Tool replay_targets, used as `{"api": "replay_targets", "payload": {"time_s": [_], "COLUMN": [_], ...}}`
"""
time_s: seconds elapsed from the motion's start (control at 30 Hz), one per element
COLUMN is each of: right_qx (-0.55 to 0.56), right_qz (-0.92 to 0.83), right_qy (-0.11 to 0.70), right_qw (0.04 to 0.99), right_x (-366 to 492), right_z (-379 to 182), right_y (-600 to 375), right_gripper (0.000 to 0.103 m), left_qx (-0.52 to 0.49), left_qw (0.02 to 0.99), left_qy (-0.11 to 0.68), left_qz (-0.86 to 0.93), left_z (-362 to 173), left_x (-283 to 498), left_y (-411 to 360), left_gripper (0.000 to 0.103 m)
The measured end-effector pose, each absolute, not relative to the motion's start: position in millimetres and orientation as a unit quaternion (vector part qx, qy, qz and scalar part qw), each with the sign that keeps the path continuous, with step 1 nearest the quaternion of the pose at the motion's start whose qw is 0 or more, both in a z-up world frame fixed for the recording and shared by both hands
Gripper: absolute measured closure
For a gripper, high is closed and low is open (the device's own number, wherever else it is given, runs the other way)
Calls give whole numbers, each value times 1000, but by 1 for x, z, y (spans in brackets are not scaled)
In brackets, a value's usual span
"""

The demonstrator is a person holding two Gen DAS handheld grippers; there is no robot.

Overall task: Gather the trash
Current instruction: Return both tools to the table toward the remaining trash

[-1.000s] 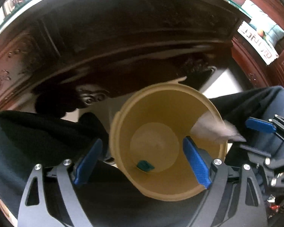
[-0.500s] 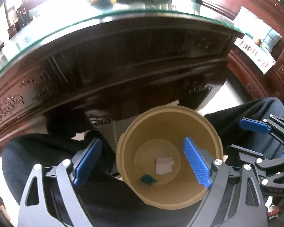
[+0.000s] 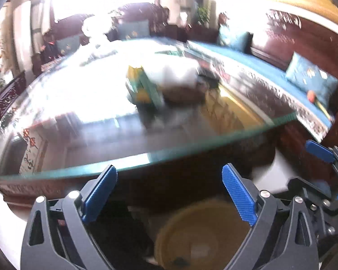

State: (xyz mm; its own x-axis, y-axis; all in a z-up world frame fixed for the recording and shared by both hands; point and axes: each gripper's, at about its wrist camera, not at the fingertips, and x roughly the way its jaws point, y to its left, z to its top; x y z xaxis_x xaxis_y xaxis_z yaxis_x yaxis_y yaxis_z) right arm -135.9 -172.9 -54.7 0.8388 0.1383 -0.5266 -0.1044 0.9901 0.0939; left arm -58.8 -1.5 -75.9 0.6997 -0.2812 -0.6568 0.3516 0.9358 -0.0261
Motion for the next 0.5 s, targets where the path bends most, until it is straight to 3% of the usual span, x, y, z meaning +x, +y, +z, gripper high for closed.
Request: {"api": "replay_targets", "payload": {"time_s": [0.23,0.5], "right_qx": [26,30], "right_qz": [57,68], "right_qy": [219,223], "right_qw": [974,972], "right_x": [-93,-44], "right_z": [-16,-17], "right_y": [-181,-184], "right_gripper": [8,8], "left_qx": [27,14], "left_qw": [938,930], "left_qy": [319,354], "left_qz": [-131,-93], "left_z": [-46,-70], "left_x": [2,70], "left_y": [-2,-5], "left_gripper": [7,9]}}
